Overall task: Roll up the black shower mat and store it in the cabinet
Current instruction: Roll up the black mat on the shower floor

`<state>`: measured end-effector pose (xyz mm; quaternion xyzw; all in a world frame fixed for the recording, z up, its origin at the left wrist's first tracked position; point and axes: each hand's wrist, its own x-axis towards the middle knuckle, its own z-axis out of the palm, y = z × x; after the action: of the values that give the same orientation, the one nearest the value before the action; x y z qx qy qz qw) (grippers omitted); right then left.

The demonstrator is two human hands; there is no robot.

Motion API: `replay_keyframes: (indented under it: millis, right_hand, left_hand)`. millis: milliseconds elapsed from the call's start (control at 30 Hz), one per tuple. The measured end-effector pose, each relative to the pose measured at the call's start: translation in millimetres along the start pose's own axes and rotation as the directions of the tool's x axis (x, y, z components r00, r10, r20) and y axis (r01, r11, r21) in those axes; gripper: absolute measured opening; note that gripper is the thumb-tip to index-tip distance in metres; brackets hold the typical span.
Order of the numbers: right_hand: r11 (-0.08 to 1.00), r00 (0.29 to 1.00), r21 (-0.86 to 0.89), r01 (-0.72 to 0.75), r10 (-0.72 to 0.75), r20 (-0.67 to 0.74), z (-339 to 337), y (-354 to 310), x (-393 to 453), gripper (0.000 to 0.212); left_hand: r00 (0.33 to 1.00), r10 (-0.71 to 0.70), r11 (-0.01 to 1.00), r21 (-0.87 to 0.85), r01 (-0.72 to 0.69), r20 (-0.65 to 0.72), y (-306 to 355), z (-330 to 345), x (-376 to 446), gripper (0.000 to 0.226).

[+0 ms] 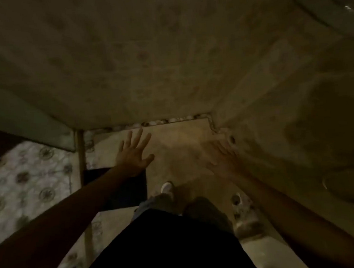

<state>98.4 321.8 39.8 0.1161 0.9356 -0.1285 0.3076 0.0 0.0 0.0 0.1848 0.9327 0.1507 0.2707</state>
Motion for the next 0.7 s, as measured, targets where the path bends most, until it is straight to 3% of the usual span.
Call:
replay_keyframes:
  millis: [100,267,400,467,567,700]
  right_hand:
    - [0.979,0.986,-0.135,0.152,-0.140,0.096,-17,-18,36,0.079]
    - [0.867,0.894,-0.272,0.417,-0.337,0.297,-24,-77,106,0.071]
    - [0.620,0.740,-0.419,0.664,-0.466,0.485,-12,-129,155,0.056]
    - [0.536,0.656,-0.395,0.746,-0.487,0.577,0,-159,175,0.052]
    - [0.543,0.612,-0.340,0.768,-0.465,0.639,17,-181,202,0.047]
    - [0.435,0.550,-0.366,0.823,-0.447,0.705,40,-192,229,0.051]
  left_hand:
    - [0.980,-0.194,0.980,-0.051,0.192,-0.039,-15,11,-26,0.080]
    - [0.867,-0.495,0.855,-0.212,0.474,-0.059,-31,42,-79,0.078]
    - [0.739,-0.674,0.685,-0.381,0.621,-0.008,-24,86,-111,0.076]
    - [0.642,-0.766,0.566,-0.447,0.692,0.024,-18,108,-119,0.076]
    - [0.501,-0.858,0.376,-0.524,0.764,0.116,-1,142,-112,0.076]
    - [0.428,-0.873,0.216,-0.603,0.768,0.232,10,183,-96,0.077]
